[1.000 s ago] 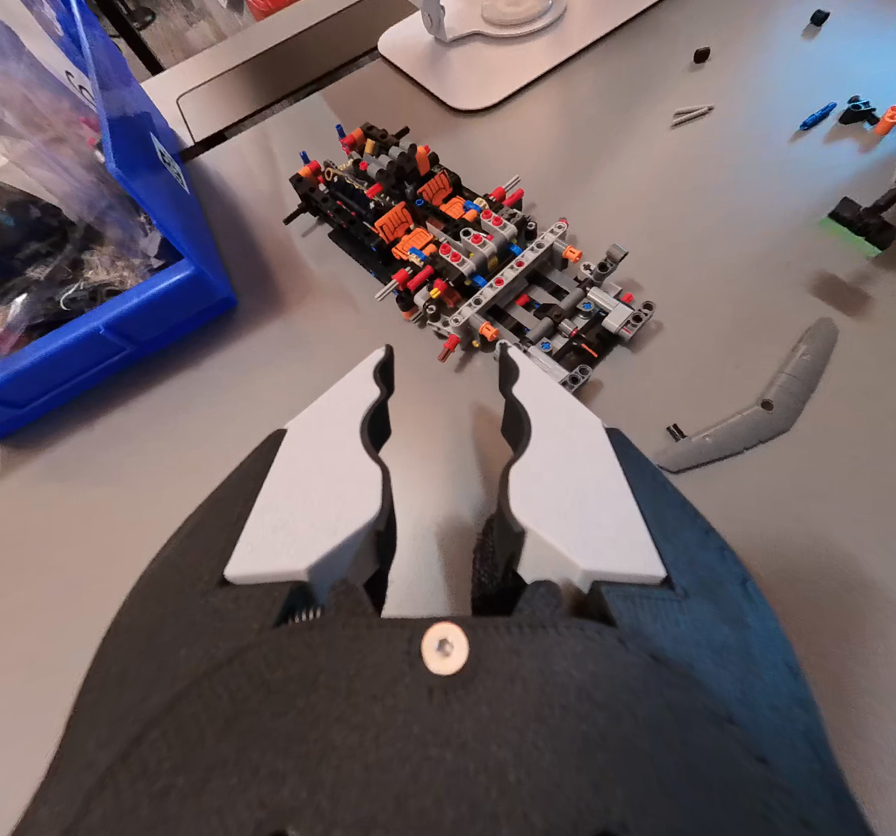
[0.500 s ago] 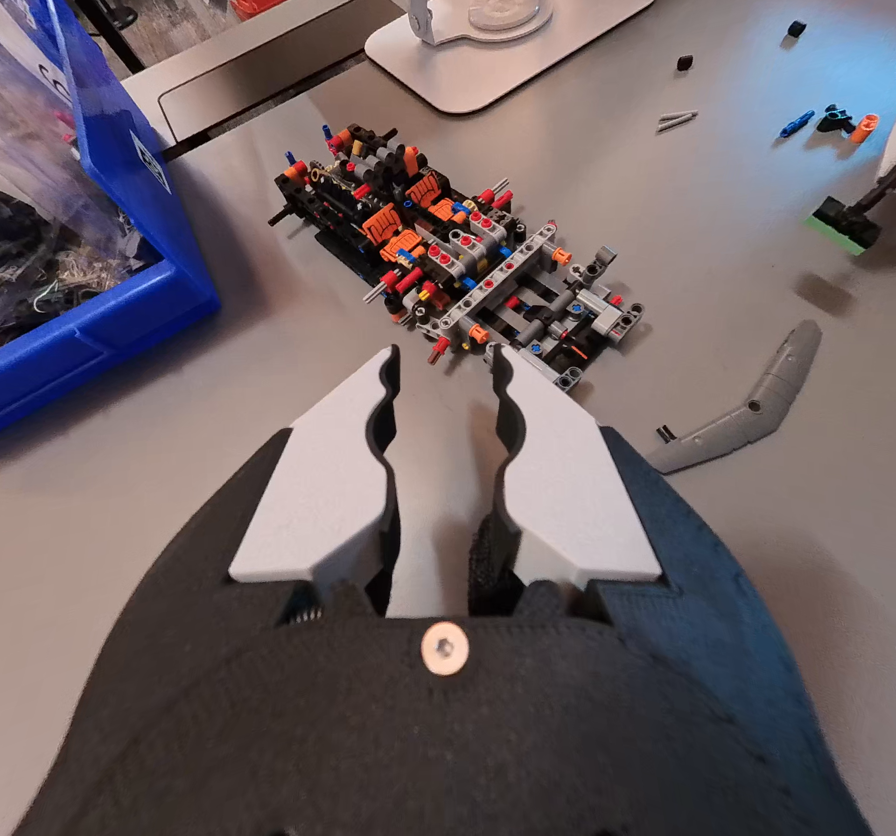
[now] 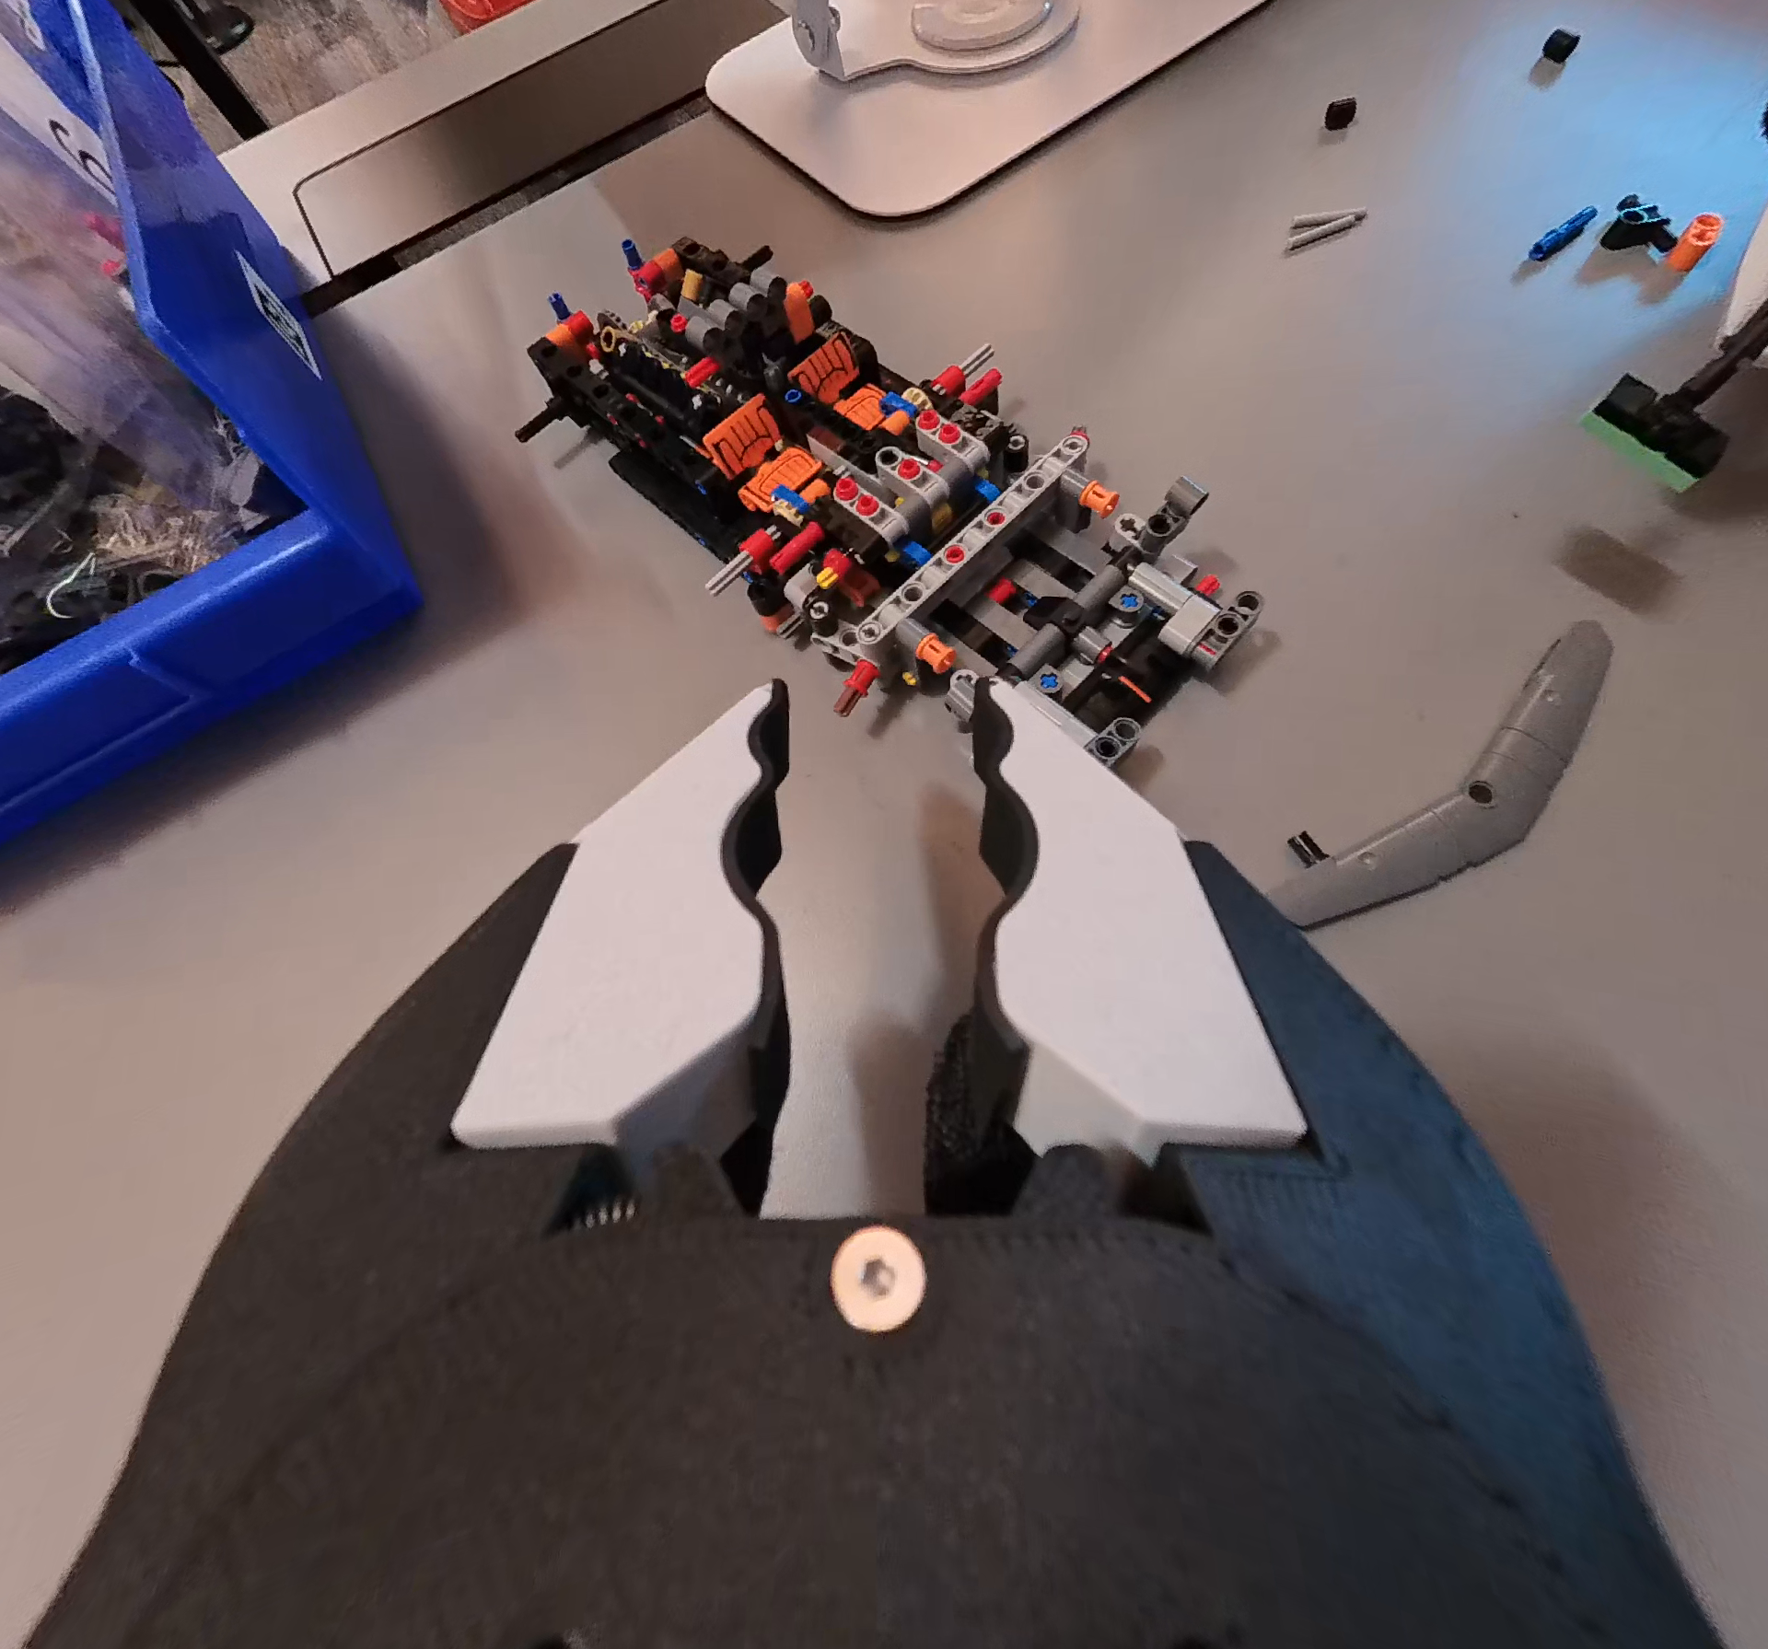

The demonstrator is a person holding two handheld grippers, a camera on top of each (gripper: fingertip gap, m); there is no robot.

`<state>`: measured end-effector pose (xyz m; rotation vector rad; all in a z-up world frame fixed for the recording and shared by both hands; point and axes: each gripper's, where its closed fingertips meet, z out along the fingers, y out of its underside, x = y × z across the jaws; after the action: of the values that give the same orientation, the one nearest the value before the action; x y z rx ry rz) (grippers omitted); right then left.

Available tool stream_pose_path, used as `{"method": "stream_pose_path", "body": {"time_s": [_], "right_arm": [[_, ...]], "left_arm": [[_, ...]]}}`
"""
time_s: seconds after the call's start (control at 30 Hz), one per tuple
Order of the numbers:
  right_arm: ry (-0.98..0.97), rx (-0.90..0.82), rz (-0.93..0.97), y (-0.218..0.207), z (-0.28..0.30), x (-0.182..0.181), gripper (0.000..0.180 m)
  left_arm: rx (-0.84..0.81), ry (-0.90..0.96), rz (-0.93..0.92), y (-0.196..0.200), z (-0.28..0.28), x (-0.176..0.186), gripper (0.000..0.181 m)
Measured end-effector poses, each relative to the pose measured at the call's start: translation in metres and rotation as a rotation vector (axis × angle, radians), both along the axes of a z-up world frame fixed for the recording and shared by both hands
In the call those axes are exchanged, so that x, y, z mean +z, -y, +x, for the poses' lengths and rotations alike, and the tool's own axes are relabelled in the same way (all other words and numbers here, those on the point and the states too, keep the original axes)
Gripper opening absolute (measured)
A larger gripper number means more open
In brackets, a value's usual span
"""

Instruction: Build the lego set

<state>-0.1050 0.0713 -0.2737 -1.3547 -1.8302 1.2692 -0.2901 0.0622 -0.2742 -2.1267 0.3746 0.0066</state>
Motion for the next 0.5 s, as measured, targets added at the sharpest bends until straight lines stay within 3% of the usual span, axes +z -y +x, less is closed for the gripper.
{"method": "stream_pose_path", "body": {"time_s": [0.5], "right_arm": [[0.0,-0.002,0.002,-0.0008,0.0004,0.0003,0.0]], "left_arm": [[-0.008,0.005,-0.011,0.0002,0.0012,-0.0034,0.036]]}}
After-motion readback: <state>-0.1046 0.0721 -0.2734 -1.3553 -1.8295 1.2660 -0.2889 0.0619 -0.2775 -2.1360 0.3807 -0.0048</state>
